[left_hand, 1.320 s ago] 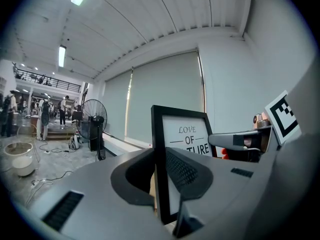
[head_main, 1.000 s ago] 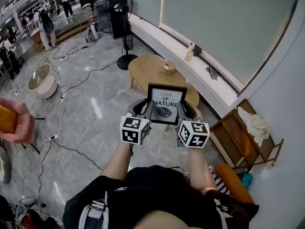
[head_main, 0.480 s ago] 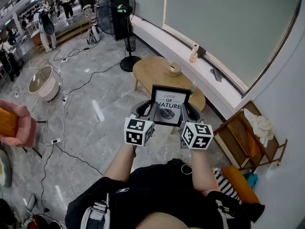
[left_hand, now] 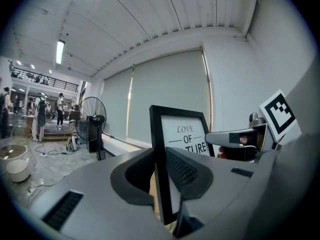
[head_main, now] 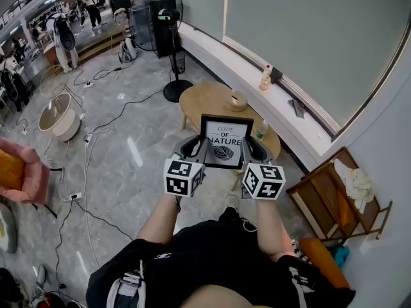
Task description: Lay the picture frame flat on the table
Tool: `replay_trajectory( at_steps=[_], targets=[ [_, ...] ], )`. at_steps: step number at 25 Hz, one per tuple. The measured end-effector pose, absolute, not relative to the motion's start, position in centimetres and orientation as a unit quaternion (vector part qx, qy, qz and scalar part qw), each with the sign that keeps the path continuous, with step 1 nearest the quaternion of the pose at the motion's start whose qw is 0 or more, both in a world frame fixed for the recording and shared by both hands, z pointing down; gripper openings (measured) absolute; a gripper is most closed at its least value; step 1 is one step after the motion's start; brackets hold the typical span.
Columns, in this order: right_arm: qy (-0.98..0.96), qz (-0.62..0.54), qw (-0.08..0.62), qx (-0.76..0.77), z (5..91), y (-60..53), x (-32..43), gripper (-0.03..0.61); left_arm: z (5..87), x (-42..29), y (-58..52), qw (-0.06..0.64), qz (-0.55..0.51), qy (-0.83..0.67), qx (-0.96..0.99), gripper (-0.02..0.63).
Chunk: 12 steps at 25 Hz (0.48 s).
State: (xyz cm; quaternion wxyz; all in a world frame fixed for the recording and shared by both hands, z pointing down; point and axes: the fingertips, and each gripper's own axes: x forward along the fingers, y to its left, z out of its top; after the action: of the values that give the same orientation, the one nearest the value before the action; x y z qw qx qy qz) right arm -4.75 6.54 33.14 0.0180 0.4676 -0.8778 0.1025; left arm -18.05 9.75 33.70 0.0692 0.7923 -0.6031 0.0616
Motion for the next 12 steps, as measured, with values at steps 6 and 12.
replay_trajectory(
  at_steps=[6,12],
  targets=[
    [-0.885,0.107,0.012,0.454,32.9,-4.7,-4.3,0.092,33.5,-17.7,-1.5,0.073,0.067,-0.615,0.782,0.084],
    [-0.887,0.116,0.014,0.447,32.9,-18.1,-2.6,0.092,33.0,-15.8,-14.6,0.068,0.076,-0.617,0.780,0.084]
  ],
)
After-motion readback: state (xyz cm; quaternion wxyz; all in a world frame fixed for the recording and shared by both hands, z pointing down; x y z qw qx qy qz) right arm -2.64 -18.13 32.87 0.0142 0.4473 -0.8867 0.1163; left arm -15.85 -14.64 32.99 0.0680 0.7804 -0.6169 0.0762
